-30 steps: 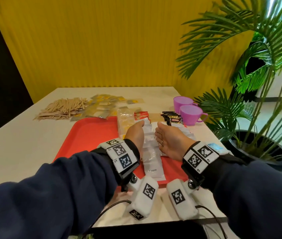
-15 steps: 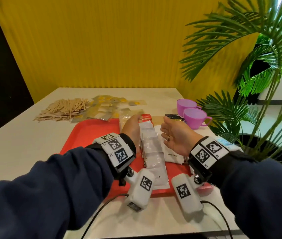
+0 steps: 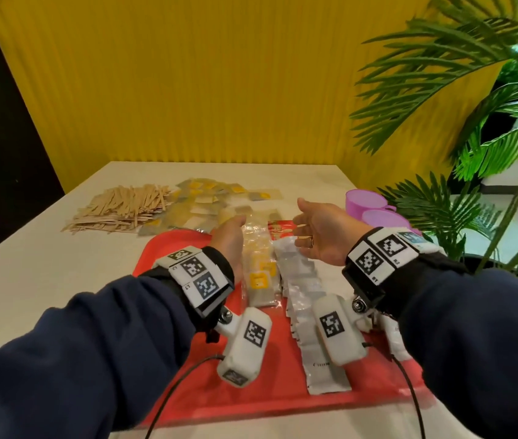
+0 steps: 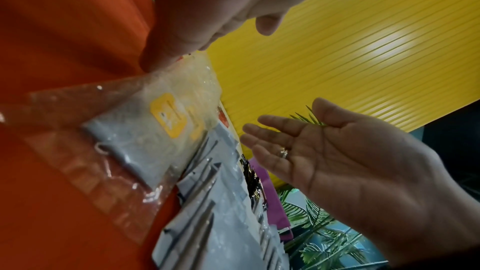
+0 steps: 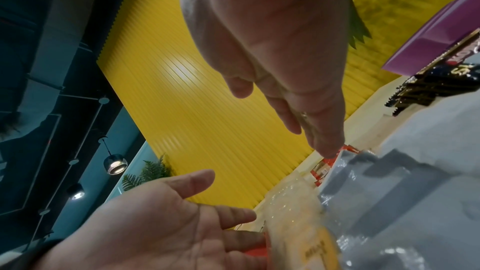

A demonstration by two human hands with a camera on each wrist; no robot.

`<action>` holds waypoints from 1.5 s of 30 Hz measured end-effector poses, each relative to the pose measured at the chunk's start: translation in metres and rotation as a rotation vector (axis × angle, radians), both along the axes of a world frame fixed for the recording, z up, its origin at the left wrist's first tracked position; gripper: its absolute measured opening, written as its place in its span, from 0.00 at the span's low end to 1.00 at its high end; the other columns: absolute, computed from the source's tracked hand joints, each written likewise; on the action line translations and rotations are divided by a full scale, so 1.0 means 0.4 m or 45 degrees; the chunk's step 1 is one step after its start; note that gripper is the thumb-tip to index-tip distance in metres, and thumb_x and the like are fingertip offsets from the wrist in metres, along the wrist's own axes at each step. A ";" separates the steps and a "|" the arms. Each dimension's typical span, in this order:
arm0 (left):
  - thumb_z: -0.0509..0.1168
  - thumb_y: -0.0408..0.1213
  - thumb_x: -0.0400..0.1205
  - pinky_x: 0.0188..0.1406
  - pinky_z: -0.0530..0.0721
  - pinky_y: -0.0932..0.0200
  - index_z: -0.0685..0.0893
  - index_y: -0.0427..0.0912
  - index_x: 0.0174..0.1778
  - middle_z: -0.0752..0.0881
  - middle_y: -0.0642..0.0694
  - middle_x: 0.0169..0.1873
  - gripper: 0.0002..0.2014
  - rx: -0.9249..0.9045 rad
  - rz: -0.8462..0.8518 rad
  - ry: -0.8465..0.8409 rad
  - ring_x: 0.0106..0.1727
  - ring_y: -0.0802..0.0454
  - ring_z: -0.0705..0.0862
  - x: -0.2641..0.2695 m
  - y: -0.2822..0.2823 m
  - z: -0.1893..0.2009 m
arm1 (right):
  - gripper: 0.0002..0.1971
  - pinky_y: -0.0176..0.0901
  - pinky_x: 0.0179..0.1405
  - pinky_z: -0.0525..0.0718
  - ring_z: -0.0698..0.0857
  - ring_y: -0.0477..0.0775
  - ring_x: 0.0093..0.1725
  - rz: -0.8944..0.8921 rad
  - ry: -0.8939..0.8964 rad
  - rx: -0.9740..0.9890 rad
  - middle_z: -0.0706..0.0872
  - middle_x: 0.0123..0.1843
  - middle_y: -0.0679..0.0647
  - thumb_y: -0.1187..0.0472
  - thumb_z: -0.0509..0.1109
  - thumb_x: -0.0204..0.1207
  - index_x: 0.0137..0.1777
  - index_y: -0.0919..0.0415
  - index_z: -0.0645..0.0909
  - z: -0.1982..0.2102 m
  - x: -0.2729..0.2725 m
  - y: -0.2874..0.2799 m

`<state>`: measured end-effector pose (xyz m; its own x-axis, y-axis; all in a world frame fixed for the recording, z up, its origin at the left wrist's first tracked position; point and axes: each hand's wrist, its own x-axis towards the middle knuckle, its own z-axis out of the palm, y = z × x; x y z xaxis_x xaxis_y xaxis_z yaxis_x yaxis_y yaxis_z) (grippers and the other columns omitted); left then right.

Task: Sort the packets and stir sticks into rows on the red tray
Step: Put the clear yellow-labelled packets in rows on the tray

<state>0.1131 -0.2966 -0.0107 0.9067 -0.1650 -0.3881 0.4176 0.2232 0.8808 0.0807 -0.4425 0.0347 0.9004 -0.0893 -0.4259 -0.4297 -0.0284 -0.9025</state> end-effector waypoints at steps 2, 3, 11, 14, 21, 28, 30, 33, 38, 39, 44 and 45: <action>0.59 0.50 0.80 0.60 0.82 0.44 0.74 0.43 0.72 0.85 0.41 0.59 0.26 0.005 0.008 0.012 0.59 0.42 0.84 -0.027 0.001 0.028 | 0.21 0.44 0.44 0.73 0.71 0.52 0.44 0.007 0.008 -0.029 0.73 0.48 0.56 0.46 0.54 0.84 0.62 0.64 0.72 0.002 0.009 0.004; 0.57 0.48 0.83 0.57 0.82 0.48 0.73 0.42 0.72 0.87 0.42 0.55 0.23 0.006 0.008 0.004 0.57 0.43 0.84 -0.027 0.006 0.028 | 0.18 0.42 0.42 0.73 0.72 0.52 0.43 0.013 0.019 -0.049 0.74 0.46 0.56 0.47 0.54 0.84 0.57 0.63 0.73 0.005 0.013 0.006; 0.56 0.42 0.85 0.66 0.63 0.55 0.73 0.39 0.69 0.77 0.44 0.62 0.18 0.148 -0.008 0.013 0.67 0.51 0.70 -0.015 0.041 0.051 | 0.12 0.37 0.34 0.73 0.75 0.51 0.38 0.144 0.029 -0.232 0.76 0.45 0.57 0.52 0.60 0.83 0.46 0.62 0.75 0.040 0.060 0.044; 0.59 0.37 0.84 0.61 0.68 0.54 0.76 0.38 0.68 0.78 0.44 0.61 0.17 0.316 -0.006 -0.098 0.63 0.47 0.76 0.020 0.060 0.084 | 0.11 0.40 0.36 0.73 0.74 0.55 0.44 0.146 0.017 -0.287 0.75 0.50 0.58 0.53 0.61 0.82 0.50 0.63 0.76 0.069 0.097 0.052; 0.62 0.35 0.82 0.62 0.76 0.50 0.75 0.30 0.69 0.75 0.34 0.70 0.20 0.967 -0.085 -0.328 0.71 0.38 0.74 0.170 0.143 0.141 | 0.11 0.52 0.57 0.74 0.75 0.62 0.58 0.139 0.028 -0.473 0.75 0.59 0.59 0.55 0.64 0.81 0.57 0.61 0.76 0.107 0.214 0.059; 0.64 0.40 0.82 0.48 0.73 0.55 0.78 0.31 0.66 0.78 0.34 0.67 0.20 1.596 -0.451 -0.346 0.63 0.40 0.78 0.282 0.188 0.127 | 0.17 0.53 0.53 0.79 0.80 0.62 0.44 0.168 0.137 -0.691 0.80 0.53 0.60 0.50 0.68 0.77 0.60 0.59 0.80 0.094 0.355 0.051; 0.68 0.42 0.80 0.56 0.75 0.54 0.75 0.34 0.70 0.77 0.38 0.68 0.25 1.706 -0.538 -0.336 0.65 0.42 0.77 0.303 0.194 0.115 | 0.18 0.53 0.50 0.79 0.79 0.62 0.42 0.217 0.198 -0.734 0.78 0.47 0.60 0.52 0.66 0.79 0.64 0.61 0.78 0.085 0.387 0.045; 0.71 0.48 0.75 0.58 0.73 0.57 0.70 0.39 0.75 0.74 0.43 0.72 0.34 1.835 -0.677 -0.336 0.67 0.46 0.75 0.322 0.197 0.096 | 0.25 0.59 0.57 0.75 0.77 0.68 0.55 0.291 0.347 -0.719 0.75 0.65 0.66 0.52 0.61 0.83 0.76 0.62 0.67 0.067 0.426 0.039; 0.73 0.49 0.73 0.68 0.69 0.57 0.58 0.43 0.81 0.66 0.46 0.78 0.44 1.875 -0.773 -0.372 0.75 0.46 0.68 0.348 0.189 0.073 | 0.33 0.62 0.72 0.71 0.69 0.75 0.73 0.315 0.528 -0.867 0.63 0.78 0.71 0.49 0.60 0.83 0.81 0.65 0.54 0.036 0.476 0.050; 0.72 0.50 0.74 0.70 0.68 0.57 0.56 0.43 0.81 0.63 0.47 0.79 0.45 1.886 -0.787 -0.377 0.77 0.46 0.66 0.350 0.187 0.072 | 0.33 0.62 0.72 0.71 0.68 0.75 0.74 0.342 0.539 -0.890 0.61 0.79 0.71 0.49 0.59 0.83 0.82 0.65 0.53 0.031 0.482 0.050; 0.72 0.51 0.74 0.74 0.67 0.54 0.51 0.45 0.83 0.61 0.47 0.81 0.47 1.921 -0.856 -0.355 0.78 0.45 0.65 0.361 0.189 0.073 | 0.37 0.56 0.60 0.80 0.72 0.75 0.71 0.482 0.665 -0.740 0.60 0.78 0.76 0.43 0.60 0.80 0.83 0.58 0.52 0.030 0.500 0.048; 0.72 0.51 0.74 0.74 0.68 0.53 0.51 0.46 0.83 0.62 0.46 0.80 0.47 1.922 -0.863 -0.350 0.77 0.44 0.66 0.362 0.190 0.074 | 0.37 0.56 0.61 0.79 0.73 0.74 0.70 0.513 0.668 -0.749 0.62 0.77 0.76 0.41 0.59 0.80 0.83 0.57 0.51 0.031 0.501 0.050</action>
<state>0.2580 -0.2206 0.0189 0.8960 -0.1806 -0.4056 -0.1149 -0.9767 0.1811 0.2810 -0.4227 0.0472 0.6122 -0.1418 -0.7779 -0.6413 -0.6645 -0.3836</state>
